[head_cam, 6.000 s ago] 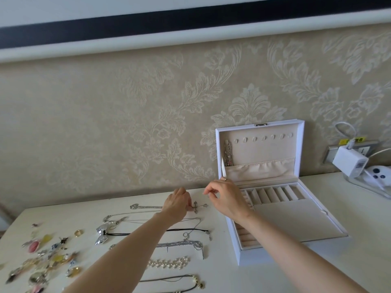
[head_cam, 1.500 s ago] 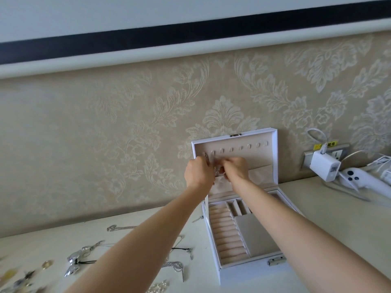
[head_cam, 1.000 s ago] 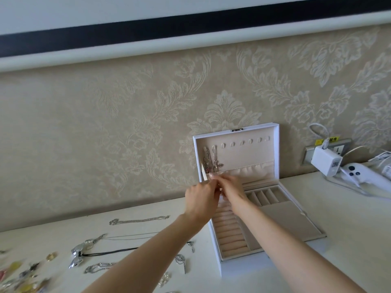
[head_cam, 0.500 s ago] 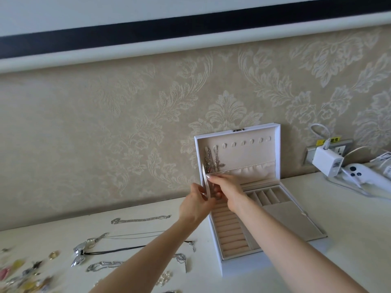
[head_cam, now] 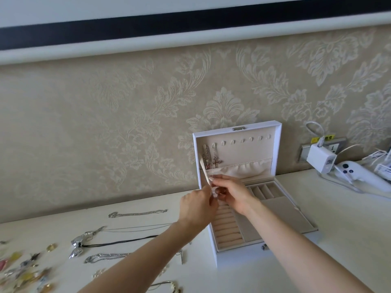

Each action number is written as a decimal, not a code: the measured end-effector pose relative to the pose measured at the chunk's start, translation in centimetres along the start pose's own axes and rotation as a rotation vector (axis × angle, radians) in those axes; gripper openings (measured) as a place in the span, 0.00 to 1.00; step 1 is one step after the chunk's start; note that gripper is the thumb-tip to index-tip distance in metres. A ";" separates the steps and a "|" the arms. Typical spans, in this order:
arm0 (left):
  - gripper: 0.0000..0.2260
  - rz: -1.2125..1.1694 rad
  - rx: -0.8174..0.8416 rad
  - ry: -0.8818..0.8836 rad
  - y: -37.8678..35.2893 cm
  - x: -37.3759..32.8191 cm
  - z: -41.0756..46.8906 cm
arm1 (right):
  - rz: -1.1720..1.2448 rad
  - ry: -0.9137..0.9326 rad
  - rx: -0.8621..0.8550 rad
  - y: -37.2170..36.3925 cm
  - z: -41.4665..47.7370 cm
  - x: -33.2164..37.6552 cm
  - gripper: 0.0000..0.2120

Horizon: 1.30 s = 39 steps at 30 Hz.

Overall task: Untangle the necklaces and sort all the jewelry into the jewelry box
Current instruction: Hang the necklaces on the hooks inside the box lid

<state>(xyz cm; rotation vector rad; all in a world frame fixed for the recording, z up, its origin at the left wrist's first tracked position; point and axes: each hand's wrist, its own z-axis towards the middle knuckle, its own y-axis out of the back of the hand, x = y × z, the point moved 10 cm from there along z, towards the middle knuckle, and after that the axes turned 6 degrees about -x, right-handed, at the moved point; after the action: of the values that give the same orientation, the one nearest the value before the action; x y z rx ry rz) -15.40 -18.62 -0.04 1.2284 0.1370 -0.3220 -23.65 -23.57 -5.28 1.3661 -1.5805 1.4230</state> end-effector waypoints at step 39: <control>0.05 -0.723 -0.169 0.395 0.7 0.2 7.3 | -0.817 0.458 -0.496 6.6 0.2 8.4 0.02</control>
<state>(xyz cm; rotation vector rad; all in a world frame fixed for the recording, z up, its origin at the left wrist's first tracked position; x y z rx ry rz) -15.52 -25.30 2.93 1.0276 0.9434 -0.6729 -32.18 -26.92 0.21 1.0782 -0.8277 0.7000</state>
